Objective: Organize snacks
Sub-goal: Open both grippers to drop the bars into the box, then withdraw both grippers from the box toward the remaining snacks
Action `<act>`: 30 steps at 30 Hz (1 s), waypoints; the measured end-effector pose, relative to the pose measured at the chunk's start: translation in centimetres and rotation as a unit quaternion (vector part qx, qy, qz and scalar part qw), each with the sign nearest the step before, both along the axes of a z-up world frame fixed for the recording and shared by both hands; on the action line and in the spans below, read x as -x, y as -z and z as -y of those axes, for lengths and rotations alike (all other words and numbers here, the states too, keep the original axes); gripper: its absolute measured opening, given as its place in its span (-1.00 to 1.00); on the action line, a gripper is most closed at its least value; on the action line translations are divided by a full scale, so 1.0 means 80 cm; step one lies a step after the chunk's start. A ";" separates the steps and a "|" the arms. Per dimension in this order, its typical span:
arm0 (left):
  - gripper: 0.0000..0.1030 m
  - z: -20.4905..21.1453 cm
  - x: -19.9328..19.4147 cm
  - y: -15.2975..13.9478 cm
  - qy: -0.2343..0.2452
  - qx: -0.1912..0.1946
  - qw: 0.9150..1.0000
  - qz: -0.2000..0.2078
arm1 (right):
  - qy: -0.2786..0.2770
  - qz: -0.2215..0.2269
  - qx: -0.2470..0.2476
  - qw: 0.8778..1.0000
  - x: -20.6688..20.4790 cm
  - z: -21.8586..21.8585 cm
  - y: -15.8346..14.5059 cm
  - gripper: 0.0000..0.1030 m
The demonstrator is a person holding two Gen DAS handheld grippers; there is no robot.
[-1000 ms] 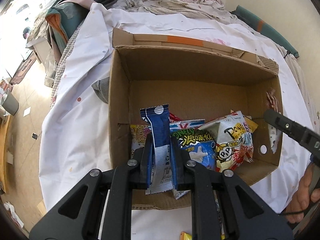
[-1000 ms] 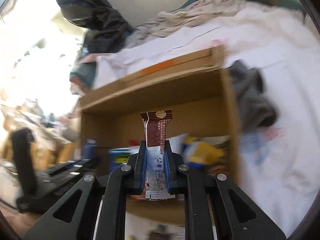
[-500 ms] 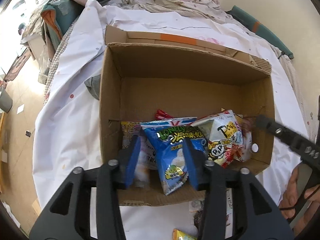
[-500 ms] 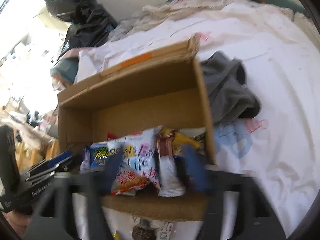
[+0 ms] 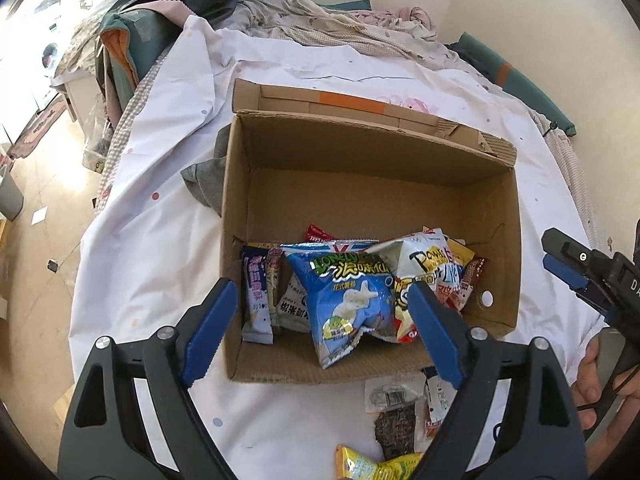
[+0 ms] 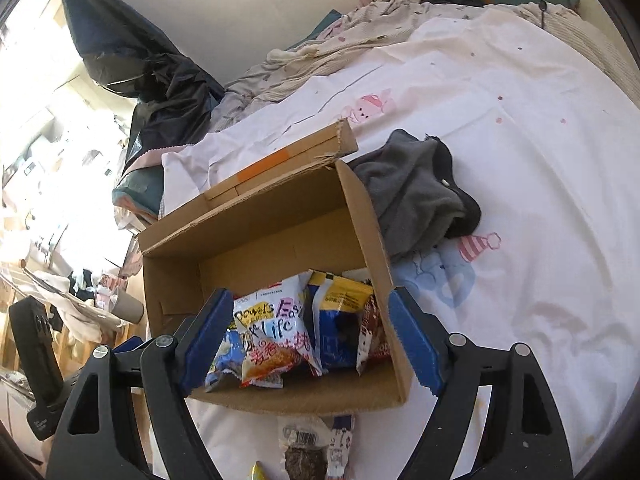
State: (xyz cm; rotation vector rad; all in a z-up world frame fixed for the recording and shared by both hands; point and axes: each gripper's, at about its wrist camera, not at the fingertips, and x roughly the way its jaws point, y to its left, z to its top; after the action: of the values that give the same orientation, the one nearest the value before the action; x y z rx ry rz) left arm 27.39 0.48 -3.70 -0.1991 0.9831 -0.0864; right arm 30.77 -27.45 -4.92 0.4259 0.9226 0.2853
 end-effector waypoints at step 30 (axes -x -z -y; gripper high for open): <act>0.65 -0.010 0.108 0.013 -0.029 0.002 0.999 -0.031 | -0.012 -0.064 0.025 0.998 0.113 -0.003 0.033 0.61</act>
State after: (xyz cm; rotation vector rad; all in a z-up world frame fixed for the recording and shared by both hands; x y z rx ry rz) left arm 18.74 1.29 -4.75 -0.2356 1.0380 -0.0291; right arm 21.76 -27.22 -7.52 0.3910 1.0578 0.2584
